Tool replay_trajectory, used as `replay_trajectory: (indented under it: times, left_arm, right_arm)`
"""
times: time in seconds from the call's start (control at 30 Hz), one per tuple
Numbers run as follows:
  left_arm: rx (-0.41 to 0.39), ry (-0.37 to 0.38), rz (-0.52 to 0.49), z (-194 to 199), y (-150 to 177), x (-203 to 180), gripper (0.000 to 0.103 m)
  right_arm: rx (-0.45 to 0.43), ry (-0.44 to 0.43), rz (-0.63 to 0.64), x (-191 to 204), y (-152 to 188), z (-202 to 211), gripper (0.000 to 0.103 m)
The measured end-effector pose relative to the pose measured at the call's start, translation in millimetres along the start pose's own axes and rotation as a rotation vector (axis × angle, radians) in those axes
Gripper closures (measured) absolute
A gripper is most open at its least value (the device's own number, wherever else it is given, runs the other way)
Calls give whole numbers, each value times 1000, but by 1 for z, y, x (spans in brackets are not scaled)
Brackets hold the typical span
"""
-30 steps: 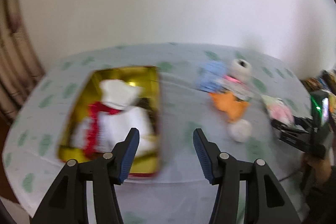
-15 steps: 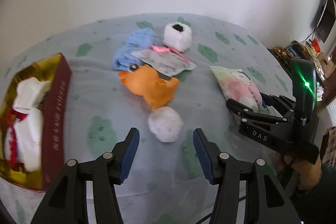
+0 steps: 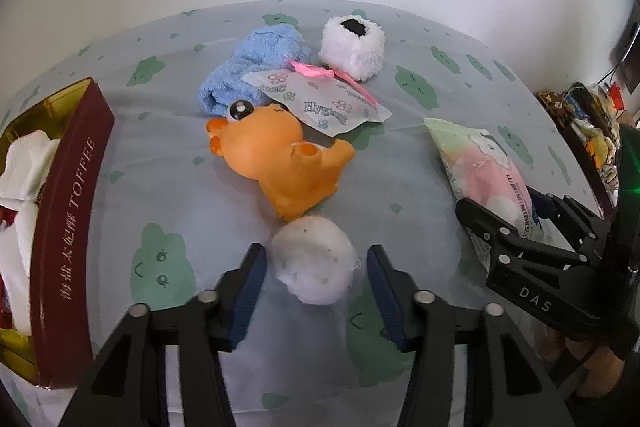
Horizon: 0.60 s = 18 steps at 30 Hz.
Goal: Organize soft objects
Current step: 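Grasp the white pompom ball with the left tool, then carry the white pompom ball into the gold tin and release it with the left tool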
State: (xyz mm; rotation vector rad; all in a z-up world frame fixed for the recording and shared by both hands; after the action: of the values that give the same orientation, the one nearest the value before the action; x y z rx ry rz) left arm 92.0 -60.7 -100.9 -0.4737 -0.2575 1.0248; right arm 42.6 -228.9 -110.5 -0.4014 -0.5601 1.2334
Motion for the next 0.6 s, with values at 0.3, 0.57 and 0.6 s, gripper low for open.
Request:
replay_trajectory:
  times: [0.3,0.57,0.6]
  left_arm:
    - [-11,-6,-54,9,5,-7,80]
    - [-25,-31,-69,26,8,-5,80]
    - [-26,-32,-63,28,8,-3,80]
  right_arm:
    - [-1,2,0,0,0,0,36]
    - [-2,5,2,1,0,0,35]
    - [-2,5,2,0,0,0,35]
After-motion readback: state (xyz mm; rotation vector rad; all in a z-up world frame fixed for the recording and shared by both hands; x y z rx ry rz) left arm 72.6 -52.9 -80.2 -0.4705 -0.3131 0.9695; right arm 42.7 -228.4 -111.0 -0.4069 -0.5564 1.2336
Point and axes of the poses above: each gripper's, at about its wrist camera, not at the fingertips, and z roughly against the way its jaws point, x to its left, y to its underside, the point moved 4 cm from there along -z, roughly the way its jaws point, and after that the axes turned 14 degrees about -z, right-handed, at the moved point
